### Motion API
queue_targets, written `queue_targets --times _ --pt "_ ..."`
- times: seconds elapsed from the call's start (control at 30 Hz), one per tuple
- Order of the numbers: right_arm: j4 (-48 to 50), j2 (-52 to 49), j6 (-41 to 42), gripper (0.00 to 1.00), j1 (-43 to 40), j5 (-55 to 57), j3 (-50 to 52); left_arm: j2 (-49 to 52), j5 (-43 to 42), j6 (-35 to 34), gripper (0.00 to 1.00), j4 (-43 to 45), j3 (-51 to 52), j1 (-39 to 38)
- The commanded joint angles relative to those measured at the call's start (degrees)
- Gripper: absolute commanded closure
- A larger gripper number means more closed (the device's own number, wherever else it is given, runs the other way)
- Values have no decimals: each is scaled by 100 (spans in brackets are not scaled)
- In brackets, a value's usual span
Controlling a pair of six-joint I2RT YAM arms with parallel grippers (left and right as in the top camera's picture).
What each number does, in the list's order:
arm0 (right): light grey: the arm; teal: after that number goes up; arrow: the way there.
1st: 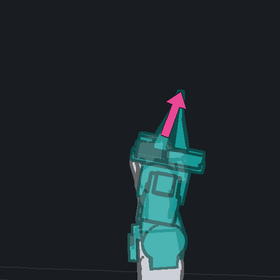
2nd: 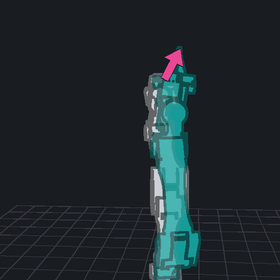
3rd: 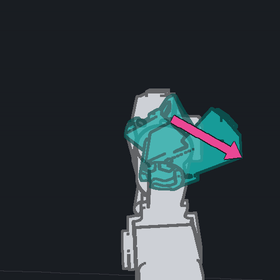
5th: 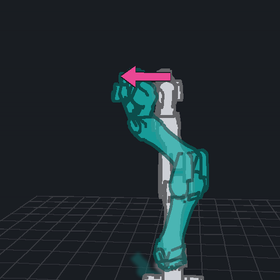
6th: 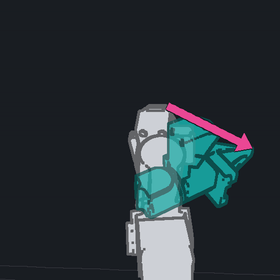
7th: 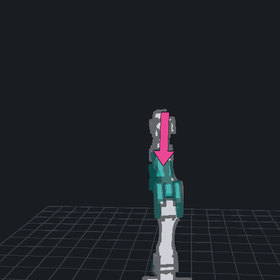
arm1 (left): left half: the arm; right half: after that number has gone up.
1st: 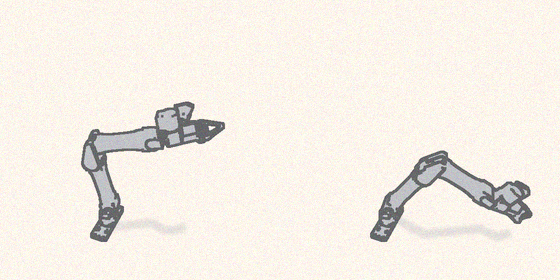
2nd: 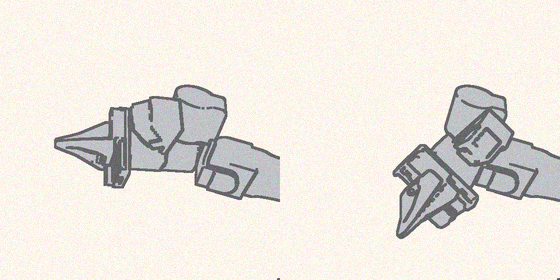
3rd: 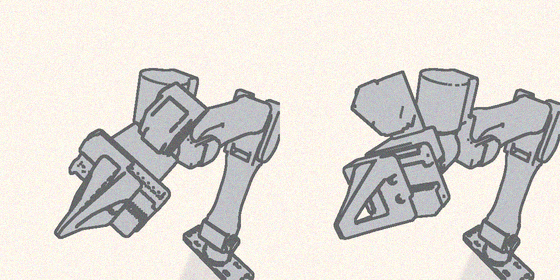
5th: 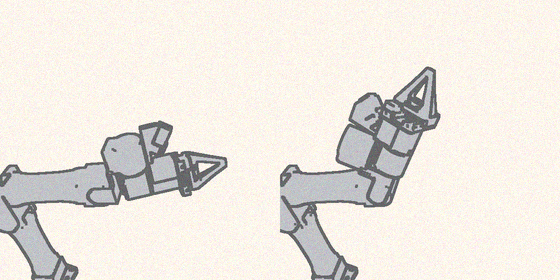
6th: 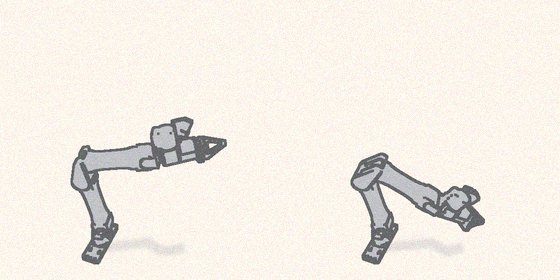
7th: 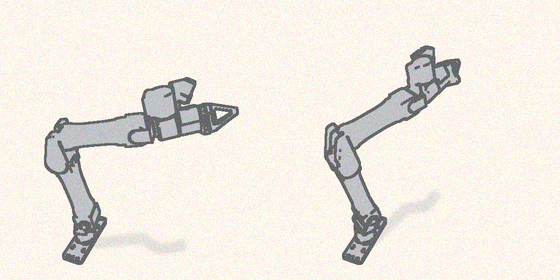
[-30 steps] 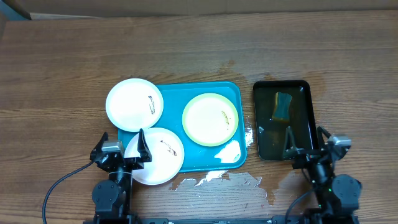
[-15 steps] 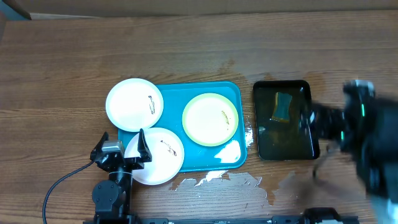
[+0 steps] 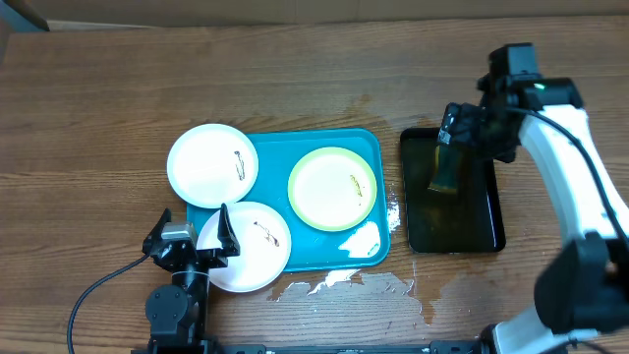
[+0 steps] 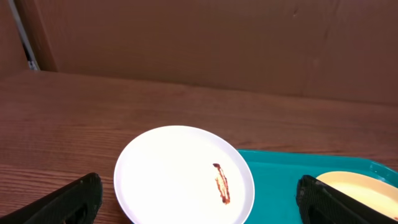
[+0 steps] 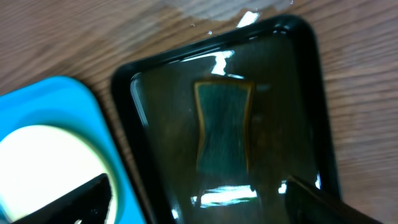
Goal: Clean dirty plates on tray and stack at the side
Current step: 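Reach the right gripper down to the sponge in the black tray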
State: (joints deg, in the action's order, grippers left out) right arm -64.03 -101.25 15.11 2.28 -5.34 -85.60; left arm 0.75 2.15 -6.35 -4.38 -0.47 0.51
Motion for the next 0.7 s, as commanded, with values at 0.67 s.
queue_targets --times 0.67 --pt "892 -1552 17 30 31 393 15 -50 -28 105 0 11 20 11"
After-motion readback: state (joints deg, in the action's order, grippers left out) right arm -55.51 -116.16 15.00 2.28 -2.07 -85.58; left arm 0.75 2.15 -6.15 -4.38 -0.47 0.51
